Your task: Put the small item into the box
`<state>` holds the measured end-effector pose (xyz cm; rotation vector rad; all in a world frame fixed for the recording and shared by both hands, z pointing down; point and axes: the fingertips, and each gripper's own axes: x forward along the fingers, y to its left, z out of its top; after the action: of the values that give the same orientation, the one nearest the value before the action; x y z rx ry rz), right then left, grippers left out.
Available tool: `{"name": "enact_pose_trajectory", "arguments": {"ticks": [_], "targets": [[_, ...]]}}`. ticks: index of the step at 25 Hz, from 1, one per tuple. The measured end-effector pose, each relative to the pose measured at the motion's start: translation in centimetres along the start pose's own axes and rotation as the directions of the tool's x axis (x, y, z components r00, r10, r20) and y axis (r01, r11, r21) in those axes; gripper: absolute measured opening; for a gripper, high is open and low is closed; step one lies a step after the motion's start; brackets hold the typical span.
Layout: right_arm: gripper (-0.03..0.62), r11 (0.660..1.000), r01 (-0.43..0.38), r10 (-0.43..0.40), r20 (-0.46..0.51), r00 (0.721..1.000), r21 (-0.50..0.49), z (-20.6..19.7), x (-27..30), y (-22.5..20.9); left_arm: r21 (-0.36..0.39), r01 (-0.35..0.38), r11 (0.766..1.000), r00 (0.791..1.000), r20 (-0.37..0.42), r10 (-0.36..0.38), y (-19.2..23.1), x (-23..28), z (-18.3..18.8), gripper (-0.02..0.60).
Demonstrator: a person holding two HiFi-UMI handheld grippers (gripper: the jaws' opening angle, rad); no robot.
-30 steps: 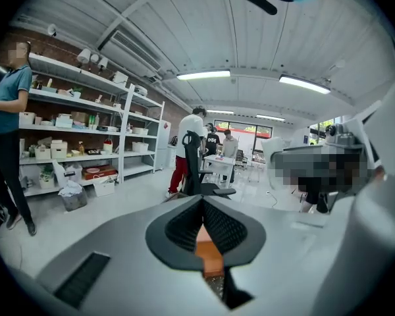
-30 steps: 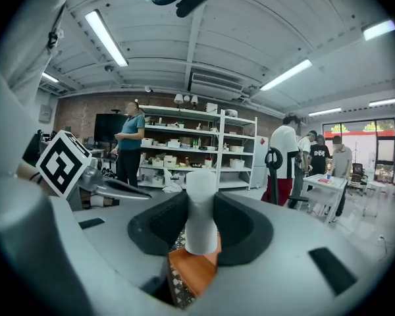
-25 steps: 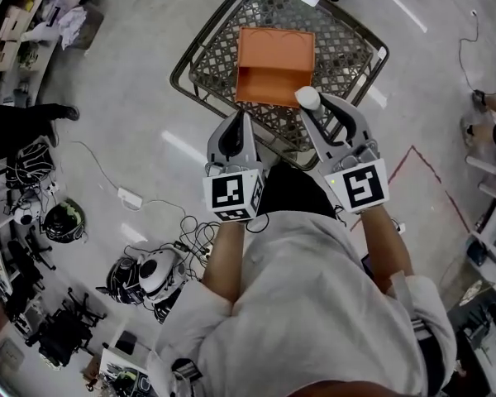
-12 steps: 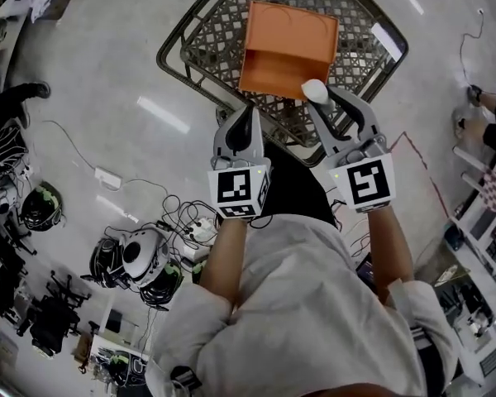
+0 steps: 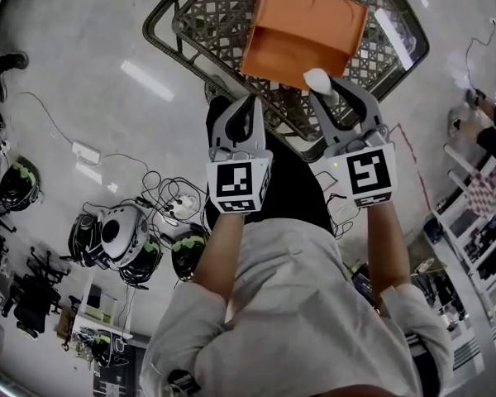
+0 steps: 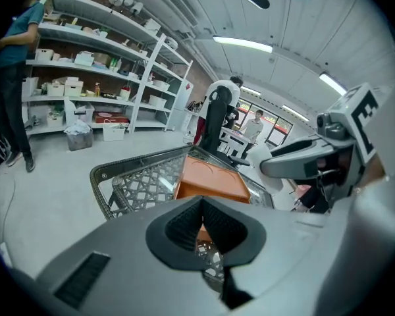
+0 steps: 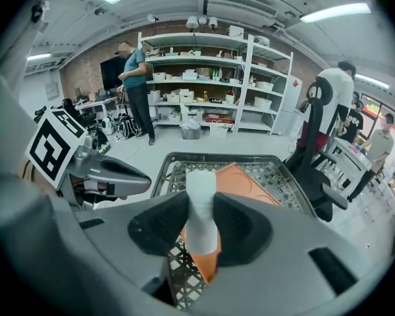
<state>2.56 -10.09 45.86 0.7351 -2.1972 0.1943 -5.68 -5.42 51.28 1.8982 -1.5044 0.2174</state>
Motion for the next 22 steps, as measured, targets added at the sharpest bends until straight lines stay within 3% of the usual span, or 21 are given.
{"name": "enact_pose_trajectory", "arguments": {"ticks": [13, 22], "targets": [[0.120, 0.999, -0.036, 0.035, -0.159, 0.987, -0.003, -6.3, 4.7, 0.1, -0.082, -0.027, 0.996, 0.999, -0.044, 0.024, 0.7, 2.0, -6.0, 0.008], [0.120, 0.999, -0.049, 0.044, -0.200, 0.979, -0.018, -8.9, 7.8, 0.1, -0.101, -0.047, 0.994, 0.997, -0.057, 0.042, 1.6, 4.0, -8.6, 0.007]]}}
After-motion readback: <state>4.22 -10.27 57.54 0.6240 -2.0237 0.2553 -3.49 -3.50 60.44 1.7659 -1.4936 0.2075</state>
